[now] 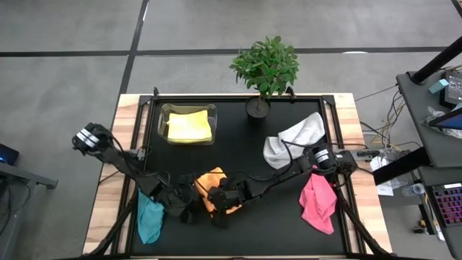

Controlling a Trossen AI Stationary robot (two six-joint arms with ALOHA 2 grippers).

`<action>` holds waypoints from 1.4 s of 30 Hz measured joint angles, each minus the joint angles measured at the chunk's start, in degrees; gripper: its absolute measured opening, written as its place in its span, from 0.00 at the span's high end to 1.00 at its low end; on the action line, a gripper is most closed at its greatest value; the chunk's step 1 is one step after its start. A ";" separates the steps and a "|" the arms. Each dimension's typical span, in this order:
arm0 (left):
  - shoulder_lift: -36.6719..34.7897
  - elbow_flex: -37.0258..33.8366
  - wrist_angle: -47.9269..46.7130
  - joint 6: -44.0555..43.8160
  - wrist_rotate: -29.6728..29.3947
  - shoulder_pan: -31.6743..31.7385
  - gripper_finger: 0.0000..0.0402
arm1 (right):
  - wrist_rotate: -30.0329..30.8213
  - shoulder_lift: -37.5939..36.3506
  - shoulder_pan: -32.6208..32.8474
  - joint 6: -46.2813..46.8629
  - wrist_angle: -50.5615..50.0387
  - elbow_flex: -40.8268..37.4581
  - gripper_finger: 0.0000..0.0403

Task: Fold microfiber towels
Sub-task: Fold the orange towel

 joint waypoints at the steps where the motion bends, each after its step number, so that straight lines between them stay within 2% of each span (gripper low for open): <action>1: -1.17 0.09 0.16 0.19 0.51 0.00 0.66 | 0.16 0.01 0.00 -0.17 0.24 0.00 0.31; 6: -8.26 0.18 0.13 3.55 1.63 -0.49 0.66 | 2.51 0.13 -0.07 -0.22 1.10 0.00 0.31; 10: -13.43 0.18 -3.64 4.42 2.69 -0.87 0.66 | 3.32 0.30 -0.02 -0.77 1.31 -0.06 0.31; 13: -15.11 -0.03 -3.91 4.77 1.62 -0.85 0.66 | 3.36 0.30 0.10 -2.07 3.21 -0.07 0.31; 19: -10.98 -0.15 -3.99 5.94 -6.12 -0.29 0.66 | 3.44 0.30 0.41 -4.73 6.34 -0.09 0.31; 25: -2.56 -0.17 -4.63 3.03 -2.21 -0.22 0.66 | 3.46 0.17 1.34 -7.75 6.85 0.22 0.31; 29: 0.40 -0.15 -7.46 0.05 0.36 0.01 0.66 | 3.30 -2.43 2.87 -10.56 4.09 0.28 0.31; 33: 0.65 -0.01 -11.75 -3.53 0.50 0.04 0.66 | 3.64 -7.02 4.25 -12.49 -4.07 0.10 0.31; 36: -0.26 -0.04 -13.35 -4.46 0.51 0.04 0.66 | 6.20 -9.37 5.07 -13.97 -9.33 -0.78 0.31; 42: -2.85 0.82 -13.47 -1.48 0.19 0.03 0.66 | 7.72 -9.21 4.24 -15.66 -8.91 -1.82 0.31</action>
